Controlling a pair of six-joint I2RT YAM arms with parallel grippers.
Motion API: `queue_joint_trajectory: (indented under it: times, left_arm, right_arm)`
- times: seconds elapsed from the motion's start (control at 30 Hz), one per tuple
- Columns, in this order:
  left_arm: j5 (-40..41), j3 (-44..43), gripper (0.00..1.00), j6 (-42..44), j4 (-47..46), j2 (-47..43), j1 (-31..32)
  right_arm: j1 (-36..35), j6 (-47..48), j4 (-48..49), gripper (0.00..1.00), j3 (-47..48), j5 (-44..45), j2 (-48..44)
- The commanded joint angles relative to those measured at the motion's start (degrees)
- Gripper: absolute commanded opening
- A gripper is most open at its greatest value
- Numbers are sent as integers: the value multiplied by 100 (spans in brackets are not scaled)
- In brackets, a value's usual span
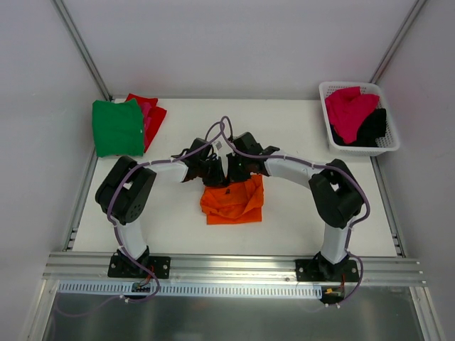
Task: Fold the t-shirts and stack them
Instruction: Fold the tshirt
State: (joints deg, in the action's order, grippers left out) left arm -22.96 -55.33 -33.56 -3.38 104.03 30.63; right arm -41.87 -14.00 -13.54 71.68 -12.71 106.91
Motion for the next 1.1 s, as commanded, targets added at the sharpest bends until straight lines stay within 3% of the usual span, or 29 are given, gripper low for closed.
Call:
queue_joint_trajectory:
  times: [0.0, 0.53, 0.9, 1.07]
  left_arm:
    - [125, 154, 0, 78, 92, -67, -57]
    - [81, 189, 0, 60, 92, -102, -92]
    - [64, 198, 0, 34, 48, -49, -93]
    - [64, 207, 0, 25, 30, -23, -145]
  right_arm:
    - [100, 152, -26, 0, 390, -223, 163]
    - [389, 213, 106, 0, 391, -179, 1016]
    - [662, 249, 115, 0, 180, -109, 761]
    - [540, -15, 536, 1, -768, -101, 164]
